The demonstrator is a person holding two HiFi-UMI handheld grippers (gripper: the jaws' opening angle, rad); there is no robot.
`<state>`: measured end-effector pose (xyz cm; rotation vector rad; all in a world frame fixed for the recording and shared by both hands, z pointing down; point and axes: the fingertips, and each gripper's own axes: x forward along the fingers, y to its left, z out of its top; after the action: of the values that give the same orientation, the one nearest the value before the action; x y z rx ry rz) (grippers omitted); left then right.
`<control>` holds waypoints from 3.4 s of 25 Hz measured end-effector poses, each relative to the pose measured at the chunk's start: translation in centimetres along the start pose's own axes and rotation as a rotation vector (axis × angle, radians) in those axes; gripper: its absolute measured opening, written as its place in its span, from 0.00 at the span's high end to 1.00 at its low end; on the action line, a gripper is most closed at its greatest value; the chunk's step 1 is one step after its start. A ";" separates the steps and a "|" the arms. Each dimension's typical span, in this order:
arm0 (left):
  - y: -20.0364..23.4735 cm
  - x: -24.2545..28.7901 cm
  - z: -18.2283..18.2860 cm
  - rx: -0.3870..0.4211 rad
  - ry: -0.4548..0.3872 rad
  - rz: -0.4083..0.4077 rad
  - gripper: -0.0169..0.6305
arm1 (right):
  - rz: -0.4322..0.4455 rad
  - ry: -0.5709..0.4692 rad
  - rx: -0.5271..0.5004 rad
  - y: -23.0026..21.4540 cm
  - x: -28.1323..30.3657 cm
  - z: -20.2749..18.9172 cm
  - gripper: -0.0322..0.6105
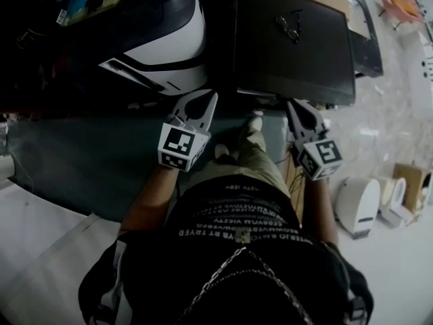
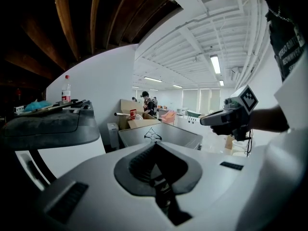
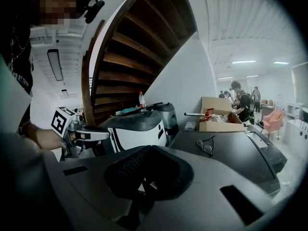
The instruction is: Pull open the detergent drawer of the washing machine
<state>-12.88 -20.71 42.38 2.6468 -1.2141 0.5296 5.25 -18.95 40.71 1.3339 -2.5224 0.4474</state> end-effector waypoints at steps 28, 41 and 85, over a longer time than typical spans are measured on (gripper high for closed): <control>-1.5 12.5 -12.8 -0.067 0.337 -0.041 0.97 | 0.047 0.281 0.065 -9.4 6.2 -13.9 0.95; -2.6 15.6 -18.5 -0.092 0.468 -0.130 0.81 | 0.043 0.461 0.094 -10.9 8.2 -21.3 0.81; -7.4 10.8 -21.9 -0.105 0.511 -0.275 0.78 | -0.040 0.537 0.244 -6.4 5.0 -26.4 0.79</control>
<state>-6.09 -16.66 66.63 2.3243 -0.6944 0.9791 9.90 -16.02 67.72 1.1425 -2.0403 0.9821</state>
